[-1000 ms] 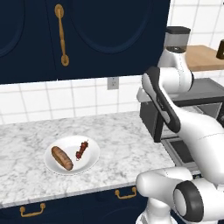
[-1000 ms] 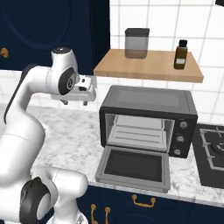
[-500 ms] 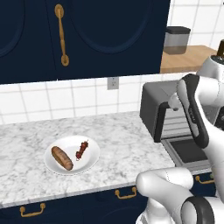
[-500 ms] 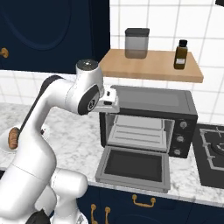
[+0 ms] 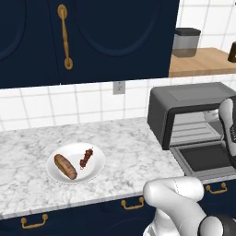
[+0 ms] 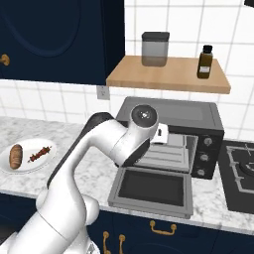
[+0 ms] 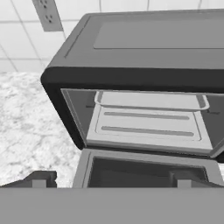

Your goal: Pick up the kebab skewer and baguette bread, and place them inside the toaster oven. Close the toaster oven door and start by setting the timer.

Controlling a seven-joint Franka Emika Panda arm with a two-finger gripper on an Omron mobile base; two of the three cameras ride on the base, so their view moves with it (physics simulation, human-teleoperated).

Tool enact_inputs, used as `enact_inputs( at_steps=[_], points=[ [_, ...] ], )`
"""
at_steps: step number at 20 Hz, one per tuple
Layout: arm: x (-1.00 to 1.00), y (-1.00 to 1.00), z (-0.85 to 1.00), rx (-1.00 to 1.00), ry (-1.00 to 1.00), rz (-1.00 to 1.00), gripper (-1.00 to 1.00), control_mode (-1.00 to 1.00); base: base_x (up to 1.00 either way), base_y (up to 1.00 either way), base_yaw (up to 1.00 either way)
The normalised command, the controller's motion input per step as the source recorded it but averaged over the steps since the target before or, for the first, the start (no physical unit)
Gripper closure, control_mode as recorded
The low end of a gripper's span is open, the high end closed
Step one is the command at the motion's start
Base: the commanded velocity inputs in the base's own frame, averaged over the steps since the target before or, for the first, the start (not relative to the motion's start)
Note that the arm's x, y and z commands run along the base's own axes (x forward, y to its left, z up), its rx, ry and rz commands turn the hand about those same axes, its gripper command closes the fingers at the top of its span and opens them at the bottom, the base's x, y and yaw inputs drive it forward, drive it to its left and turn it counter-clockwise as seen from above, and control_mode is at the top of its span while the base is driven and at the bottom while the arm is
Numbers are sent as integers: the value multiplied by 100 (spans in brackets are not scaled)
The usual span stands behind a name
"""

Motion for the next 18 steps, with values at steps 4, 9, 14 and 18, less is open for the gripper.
enact_inputs(
  at_steps=[4,9,14,18],
  points=[
    [14,-45,-34,4,-31,0,-100,-100,0,0,0],
    [24,-24,-8,3,-16,0,-100,-100,0,0,0],
    [27,-10,-9,3,-15,-2,-100,-100,0,0,0],
    [17,0,-29,0,-10,-7,-100,-100,0,0,0]
  ],
)
